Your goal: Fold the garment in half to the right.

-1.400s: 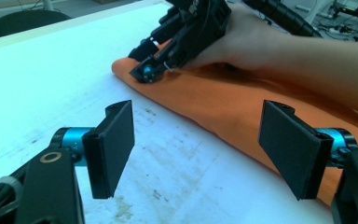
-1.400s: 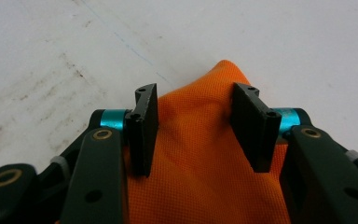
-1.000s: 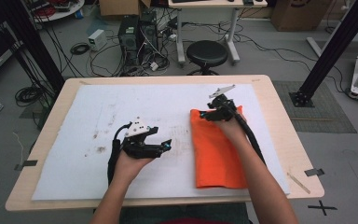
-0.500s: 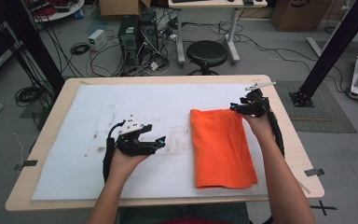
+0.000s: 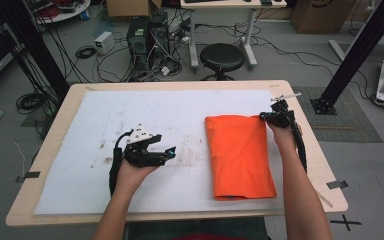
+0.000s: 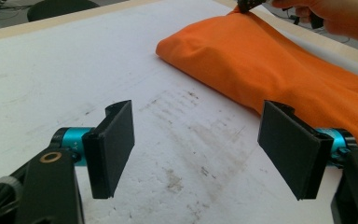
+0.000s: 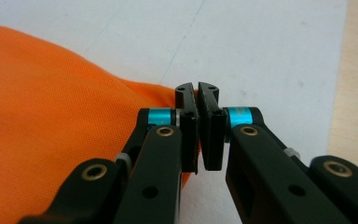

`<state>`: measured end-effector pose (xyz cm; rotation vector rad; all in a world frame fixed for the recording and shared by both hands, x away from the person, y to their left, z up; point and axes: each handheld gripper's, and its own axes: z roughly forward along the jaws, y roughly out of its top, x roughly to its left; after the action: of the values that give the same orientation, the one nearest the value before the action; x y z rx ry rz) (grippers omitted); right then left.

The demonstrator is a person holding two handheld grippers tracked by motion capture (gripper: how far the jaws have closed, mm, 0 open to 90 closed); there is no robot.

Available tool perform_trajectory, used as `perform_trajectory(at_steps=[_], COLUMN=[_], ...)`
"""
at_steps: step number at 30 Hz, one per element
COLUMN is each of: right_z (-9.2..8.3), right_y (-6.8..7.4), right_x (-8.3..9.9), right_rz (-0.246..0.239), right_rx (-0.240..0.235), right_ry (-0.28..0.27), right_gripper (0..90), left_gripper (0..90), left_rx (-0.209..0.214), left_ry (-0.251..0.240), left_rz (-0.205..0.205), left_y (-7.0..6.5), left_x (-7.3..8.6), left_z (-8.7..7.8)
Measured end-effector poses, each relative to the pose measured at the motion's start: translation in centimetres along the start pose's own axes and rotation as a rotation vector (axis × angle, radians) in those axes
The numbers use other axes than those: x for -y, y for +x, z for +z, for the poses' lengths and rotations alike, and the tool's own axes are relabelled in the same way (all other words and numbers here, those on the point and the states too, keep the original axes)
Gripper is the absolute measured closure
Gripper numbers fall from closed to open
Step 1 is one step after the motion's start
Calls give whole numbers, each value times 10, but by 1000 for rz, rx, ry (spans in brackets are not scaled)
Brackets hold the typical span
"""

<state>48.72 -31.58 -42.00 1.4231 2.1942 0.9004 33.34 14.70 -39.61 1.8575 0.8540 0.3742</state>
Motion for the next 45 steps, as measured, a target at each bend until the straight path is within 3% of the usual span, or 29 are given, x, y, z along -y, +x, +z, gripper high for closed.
perform_trajectory(at_steps=[2,4,8,16,24,35,39,40,42,45], right_z=[0,-6,-26,-58,-77,-87,-82,-83,-85,-89], right_y=[3,5,11,34,52,64,73,74,72,67], right_x=[1,1,4,28,69,113,129,133,133,124], right_rz=[-2,-17,-32,-123,-144,-169,-201,-206,-196,-223], right_rx=[3,2,-12,-64,-122,-174,-189,-172,-168,-152], right_ry=[-7,-16,-58,-91,-110,-59,-5,-32,-21,13], right_gripper=[709,631,547,513,489,543,691,758,850,870], left_gripper=[271,271,271,271,271,271,271,271,271,271], left_rx=[1,0,-5,-28,-26,-19,-14,-14,-9,-8], left_ry=[2,2,-4,-23,-31,-20,-10,-10,-11,-14], left_rz=[-1,-6,4,22,26,33,34,36,36,38], left_y=[1,1,1,5,7,5,3,3,1,1], left_x=[1,2,3,7,11,11,12,12,11,10], left_z=[1,1,0,-4,-5,-1,1,2,2,2])
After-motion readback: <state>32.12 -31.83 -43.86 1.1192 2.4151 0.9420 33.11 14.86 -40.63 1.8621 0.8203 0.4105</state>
